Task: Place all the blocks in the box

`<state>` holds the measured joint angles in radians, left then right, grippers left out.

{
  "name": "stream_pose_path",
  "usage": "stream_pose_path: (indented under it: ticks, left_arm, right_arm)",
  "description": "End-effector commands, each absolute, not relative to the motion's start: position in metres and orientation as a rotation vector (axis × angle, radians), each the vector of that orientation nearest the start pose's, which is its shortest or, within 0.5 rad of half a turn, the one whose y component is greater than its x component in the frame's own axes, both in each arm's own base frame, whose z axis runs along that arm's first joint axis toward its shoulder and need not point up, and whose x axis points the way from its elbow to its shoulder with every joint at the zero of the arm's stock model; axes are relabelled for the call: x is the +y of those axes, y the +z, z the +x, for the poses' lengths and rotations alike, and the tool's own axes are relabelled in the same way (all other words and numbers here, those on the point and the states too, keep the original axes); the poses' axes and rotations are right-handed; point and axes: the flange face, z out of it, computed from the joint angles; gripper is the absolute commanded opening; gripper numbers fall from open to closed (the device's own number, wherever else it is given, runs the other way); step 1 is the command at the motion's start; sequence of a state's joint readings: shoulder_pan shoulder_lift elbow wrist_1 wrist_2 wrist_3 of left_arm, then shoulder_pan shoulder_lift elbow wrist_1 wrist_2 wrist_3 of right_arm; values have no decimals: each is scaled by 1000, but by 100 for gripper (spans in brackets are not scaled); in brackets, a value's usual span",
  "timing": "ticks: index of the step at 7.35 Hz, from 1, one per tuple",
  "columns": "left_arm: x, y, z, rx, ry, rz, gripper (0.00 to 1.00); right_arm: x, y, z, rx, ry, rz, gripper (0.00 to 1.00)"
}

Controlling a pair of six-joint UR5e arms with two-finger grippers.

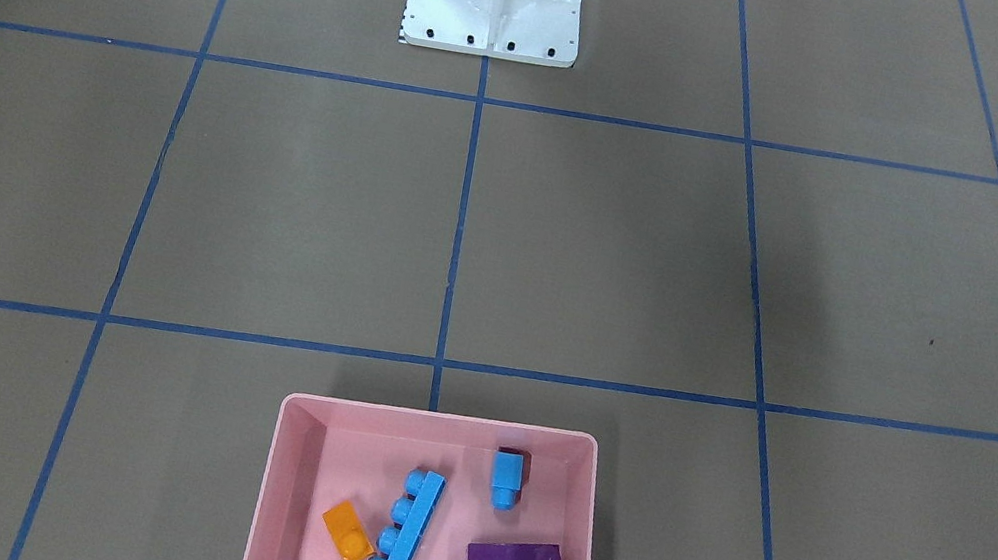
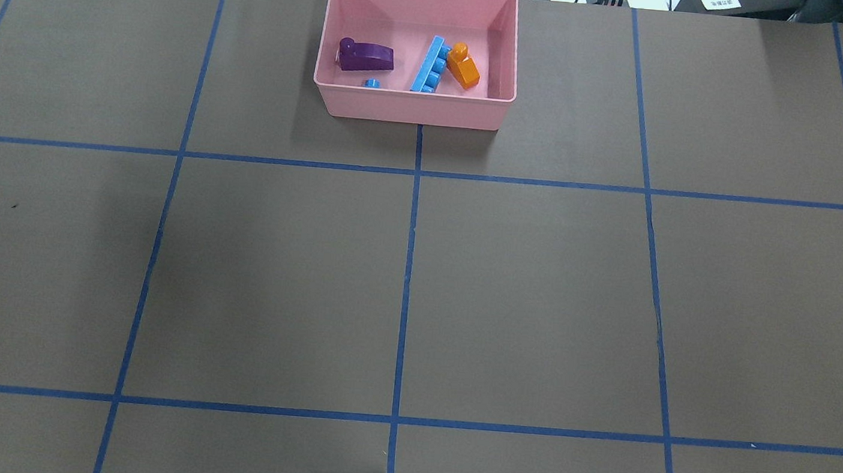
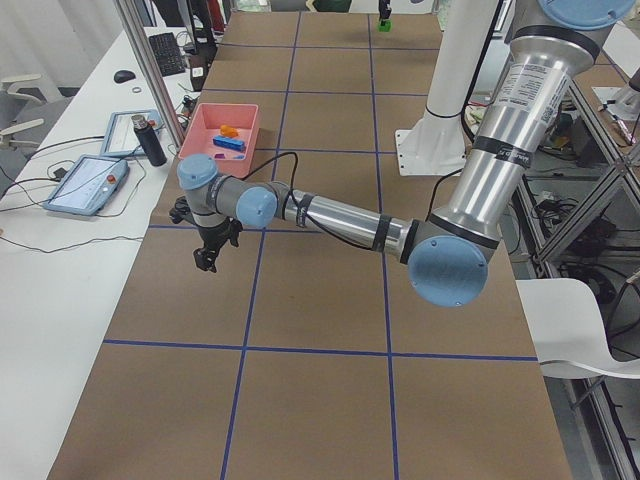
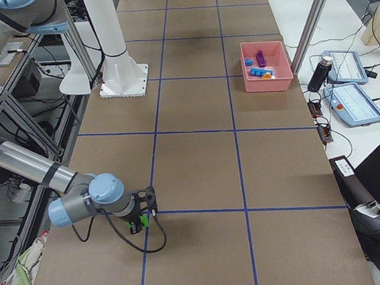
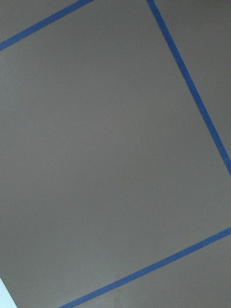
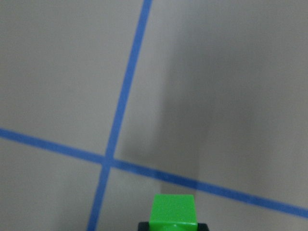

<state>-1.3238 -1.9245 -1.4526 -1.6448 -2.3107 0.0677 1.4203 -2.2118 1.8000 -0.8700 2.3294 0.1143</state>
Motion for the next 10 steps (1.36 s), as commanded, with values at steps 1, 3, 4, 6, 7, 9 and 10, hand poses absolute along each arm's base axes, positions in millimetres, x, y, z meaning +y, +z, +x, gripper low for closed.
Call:
stream_pose_path:
  ticks: [1, 3, 4, 6, 7, 9, 10]
  left_arm:
    - [-641, 510, 94, 770, 393, 221, 100]
    - [-642, 509, 95, 772, 393, 220, 100]
    - [-643, 507, 95, 773, 382, 219, 100]
    - [-644, 500, 97, 779, 357, 215, 100]
    - [-645, 499, 98, 780, 350, 213, 100]
    - [-645, 495, 101, 792, 318, 202, 100]
    - [-645, 495, 103, 814, 320, 192, 100]
  right_arm:
    - [-361, 594, 25, -783, -95, 165, 0]
    - [-469, 508, 13, -781, -73, 139, 0]
    - [-517, 461, 1, -787, -34, 130, 0]
    - [-595, 374, -98, -829, 39, 81, 0]
    - [-633, 312, -160, -858, 95, 49, 0]
    - [-684, 176, -276, -888, 203, -11, 0]
    - [-694, 139, -327, -850, 232, 5, 0]
